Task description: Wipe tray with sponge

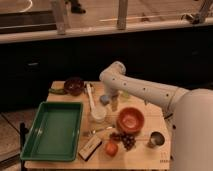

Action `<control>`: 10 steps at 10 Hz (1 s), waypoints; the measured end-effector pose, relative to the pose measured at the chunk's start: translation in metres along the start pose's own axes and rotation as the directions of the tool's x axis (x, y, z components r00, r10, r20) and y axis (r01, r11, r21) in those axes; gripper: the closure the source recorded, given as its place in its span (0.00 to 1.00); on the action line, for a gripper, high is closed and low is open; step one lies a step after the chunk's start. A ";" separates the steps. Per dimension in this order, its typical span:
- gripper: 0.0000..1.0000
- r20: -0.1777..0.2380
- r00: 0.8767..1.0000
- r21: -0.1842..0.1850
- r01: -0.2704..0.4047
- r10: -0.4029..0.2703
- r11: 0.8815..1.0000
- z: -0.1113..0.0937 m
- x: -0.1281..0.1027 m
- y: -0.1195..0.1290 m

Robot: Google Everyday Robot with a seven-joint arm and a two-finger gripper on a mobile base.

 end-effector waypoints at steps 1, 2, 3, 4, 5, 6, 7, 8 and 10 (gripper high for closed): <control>0.20 0.003 1.000 0.000 0.009 -0.009 1.000 0.001 -0.004 -0.003; 0.20 0.006 1.000 0.000 0.018 -0.018 1.000 0.003 -0.007 -0.005; 0.20 0.009 1.000 0.000 0.022 -0.022 1.000 0.004 -0.009 -0.007; 0.20 0.011 1.000 -0.001 0.028 -0.028 1.000 0.006 -0.011 -0.010; 0.20 0.013 0.999 -0.001 0.035 -0.035 0.999 0.007 -0.012 -0.011; 0.20 0.015 0.999 0.001 0.043 -0.043 0.999 0.006 -0.015 -0.013; 0.20 0.020 0.998 0.001 0.052 -0.052 0.999 0.007 -0.019 -0.015; 0.20 0.025 0.998 0.000 0.062 -0.062 0.998 0.009 -0.021 -0.017; 0.20 0.028 0.996 0.001 0.082 -0.082 0.997 0.012 -0.024 -0.023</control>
